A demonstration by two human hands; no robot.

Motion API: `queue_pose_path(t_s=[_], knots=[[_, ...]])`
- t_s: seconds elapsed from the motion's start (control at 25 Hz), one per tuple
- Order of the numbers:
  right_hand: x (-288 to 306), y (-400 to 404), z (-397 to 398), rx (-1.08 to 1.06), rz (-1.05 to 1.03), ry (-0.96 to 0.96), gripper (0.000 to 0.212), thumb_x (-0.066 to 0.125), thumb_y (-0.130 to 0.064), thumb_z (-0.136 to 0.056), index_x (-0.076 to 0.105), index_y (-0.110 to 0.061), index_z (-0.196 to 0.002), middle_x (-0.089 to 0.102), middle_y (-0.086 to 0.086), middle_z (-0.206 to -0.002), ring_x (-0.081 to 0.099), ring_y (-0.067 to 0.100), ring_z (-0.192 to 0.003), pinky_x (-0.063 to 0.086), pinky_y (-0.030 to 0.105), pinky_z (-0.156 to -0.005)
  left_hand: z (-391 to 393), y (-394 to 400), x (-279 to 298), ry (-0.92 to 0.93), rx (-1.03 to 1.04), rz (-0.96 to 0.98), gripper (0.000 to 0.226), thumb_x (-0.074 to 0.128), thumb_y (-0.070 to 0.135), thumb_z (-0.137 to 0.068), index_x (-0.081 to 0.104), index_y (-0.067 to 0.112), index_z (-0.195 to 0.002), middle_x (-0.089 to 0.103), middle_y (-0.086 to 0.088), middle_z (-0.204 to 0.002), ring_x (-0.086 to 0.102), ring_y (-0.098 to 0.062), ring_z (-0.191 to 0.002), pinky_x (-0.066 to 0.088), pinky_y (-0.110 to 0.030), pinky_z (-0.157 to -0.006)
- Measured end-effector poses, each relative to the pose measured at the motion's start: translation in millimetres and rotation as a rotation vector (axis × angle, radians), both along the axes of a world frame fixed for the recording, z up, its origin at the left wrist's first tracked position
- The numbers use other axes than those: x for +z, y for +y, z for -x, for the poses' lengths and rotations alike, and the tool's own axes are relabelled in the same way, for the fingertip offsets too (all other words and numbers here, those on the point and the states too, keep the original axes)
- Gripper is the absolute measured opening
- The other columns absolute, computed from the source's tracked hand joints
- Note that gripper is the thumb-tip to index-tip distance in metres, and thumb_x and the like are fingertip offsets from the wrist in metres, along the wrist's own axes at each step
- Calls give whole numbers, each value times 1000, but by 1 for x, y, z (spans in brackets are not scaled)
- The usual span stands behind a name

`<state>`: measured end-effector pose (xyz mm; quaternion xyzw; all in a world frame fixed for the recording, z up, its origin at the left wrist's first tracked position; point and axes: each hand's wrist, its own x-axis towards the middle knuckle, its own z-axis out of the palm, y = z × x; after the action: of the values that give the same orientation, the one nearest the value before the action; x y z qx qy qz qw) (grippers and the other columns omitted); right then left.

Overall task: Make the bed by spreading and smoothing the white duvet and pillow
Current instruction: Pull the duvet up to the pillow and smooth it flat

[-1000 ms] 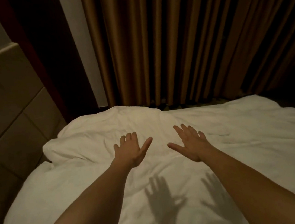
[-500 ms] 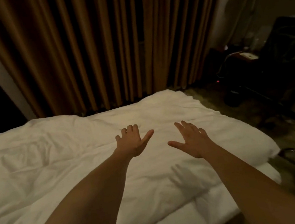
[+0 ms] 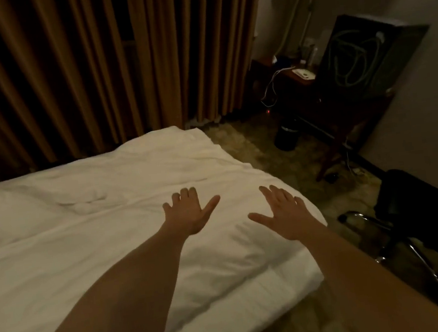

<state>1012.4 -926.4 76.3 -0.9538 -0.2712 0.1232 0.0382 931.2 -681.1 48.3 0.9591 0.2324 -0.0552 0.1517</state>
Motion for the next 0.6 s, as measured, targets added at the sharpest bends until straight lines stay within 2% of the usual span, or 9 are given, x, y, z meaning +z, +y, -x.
queue_pose_path(t_s=[0.08,0.24,0.36,0.48,0.56,0.6], knots=[[-6,-27,-35,-18,-18,16,103,18,-90,-77,3,-32,-161,2,3,-170,5,27,-155,8,53,-122,-28,-29,-9,27,-29,-18,92,14,84,-88,37,16,-146,41,-7,-147,37,-32,-135,31,-55,-106],[-29,-53,-113,41,10,26,102,15,-90,-78,3,-33,-161,3,2,-170,6,28,-155,8,54,-122,-74,-53,-30,40,105,1,101,8,87,-82,34,16,-149,39,-5,-150,37,-30,-136,31,-53,-106],[-65,-50,-175,158,35,-5,101,13,-90,-78,3,-32,-161,2,2,-170,4,26,-156,8,52,-123,-102,-64,-58,42,234,-20,113,-3,89,-71,34,16,-149,38,-4,-151,36,-29,-137,31,-53,-107],[-112,-21,-222,327,20,-18,99,13,-88,-81,6,-30,-161,4,3,-170,3,25,-156,8,49,-123,-130,-79,-96,61,392,-29,112,-5,88,-72,32,16,-150,37,-5,-153,35,-29,-138,32,-53,-109],[-153,-7,-226,455,29,-16,95,17,-87,-86,19,-27,-160,17,6,-168,14,28,-155,13,49,-123,-138,-92,-133,93,464,-32,113,-8,88,-72,31,16,-150,36,-5,-154,33,-29,-141,32,-52,-110],[-176,-5,-223,517,45,-10,92,19,-85,-89,33,-24,-156,31,10,-163,27,31,-151,19,50,-121,-138,-98,-153,110,493,-34,114,-9,88,-72,29,16,-152,33,-5,-157,30,-30,-143,30,-52,-113]])
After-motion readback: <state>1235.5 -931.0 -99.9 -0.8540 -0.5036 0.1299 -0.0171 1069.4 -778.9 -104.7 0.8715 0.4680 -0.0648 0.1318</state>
